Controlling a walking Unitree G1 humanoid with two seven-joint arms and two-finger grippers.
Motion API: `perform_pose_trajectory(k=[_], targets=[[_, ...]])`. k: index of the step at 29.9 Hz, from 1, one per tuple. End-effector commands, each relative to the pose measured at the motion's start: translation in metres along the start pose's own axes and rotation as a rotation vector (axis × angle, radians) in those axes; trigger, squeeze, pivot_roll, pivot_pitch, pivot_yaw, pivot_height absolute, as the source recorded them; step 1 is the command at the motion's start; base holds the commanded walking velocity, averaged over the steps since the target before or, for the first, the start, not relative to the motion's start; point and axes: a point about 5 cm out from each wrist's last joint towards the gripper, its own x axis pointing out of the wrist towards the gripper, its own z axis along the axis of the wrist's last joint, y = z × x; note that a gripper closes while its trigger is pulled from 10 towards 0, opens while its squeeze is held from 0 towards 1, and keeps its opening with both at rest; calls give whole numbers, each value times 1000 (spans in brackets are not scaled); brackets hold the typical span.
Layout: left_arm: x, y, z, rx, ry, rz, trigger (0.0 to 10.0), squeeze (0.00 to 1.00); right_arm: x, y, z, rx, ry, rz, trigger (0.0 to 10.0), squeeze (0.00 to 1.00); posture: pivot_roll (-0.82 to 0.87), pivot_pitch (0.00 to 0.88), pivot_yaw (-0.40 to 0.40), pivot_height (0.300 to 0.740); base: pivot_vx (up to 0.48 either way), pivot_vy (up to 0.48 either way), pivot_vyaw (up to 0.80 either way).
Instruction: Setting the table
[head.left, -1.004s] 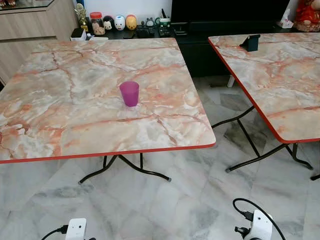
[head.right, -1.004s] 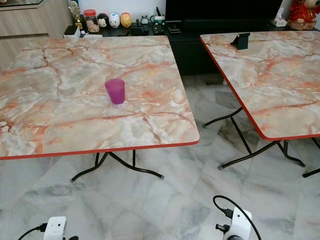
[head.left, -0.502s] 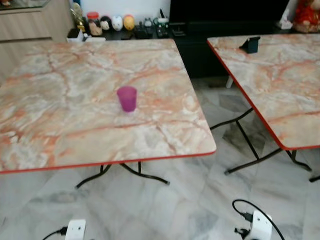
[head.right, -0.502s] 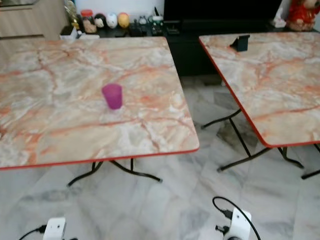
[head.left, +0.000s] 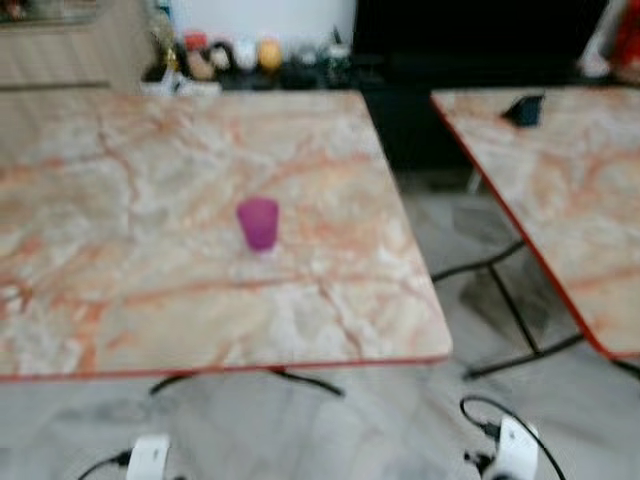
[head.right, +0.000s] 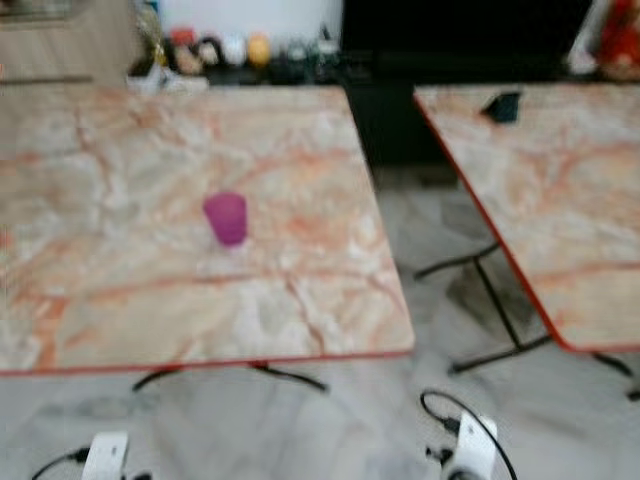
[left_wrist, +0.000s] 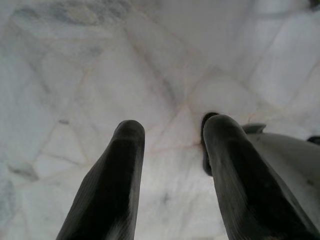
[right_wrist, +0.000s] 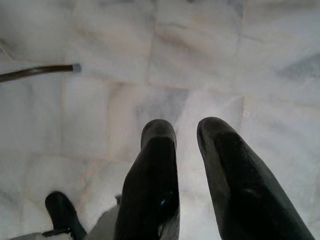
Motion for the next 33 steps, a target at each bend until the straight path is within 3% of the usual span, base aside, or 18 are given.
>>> perform_pose_trajectory(k=[1, 16, 22, 31, 32, 33], targets=[[-1, -3, -6, 3, 25, -7, 10000, 0, 0, -6, 0, -1, 2, -16, 10000, 0, -18, 0, -11, 740, 0, 0, 0], [-2, 3, -4, -33, -34, 74, 10000, 0, -1, -7, -3, -16, 7, -12, 10000, 0, 6, 0, -15, 740, 0, 0, 0], [-2, 3, 1, 46, -83, 67, 10000, 0, -1, -8, -4, -22, 9, -10, 10000, 0, 24, 0, -18, 740, 0, 0, 0], [-4, 5, 2, 51, -127, 138, 10000, 0, -1, -10, -4, -36, 11, -10, 10000, 0, 34, 0, -20, 740, 0, 0, 0], [-24, 21, 7, 15, -393, 148, 10000, 0, -1, -11, -4, -37, 12, -11, 10000, 0, 39, 0, -26, 740, 0, 0, 0], [-35, 28, 8, 14, -487, 159, 10000, 0, -1, -11, -4, -36, 12, -12, 10000, 0, 45, 0, -29, 740, 0, 0, 0]])
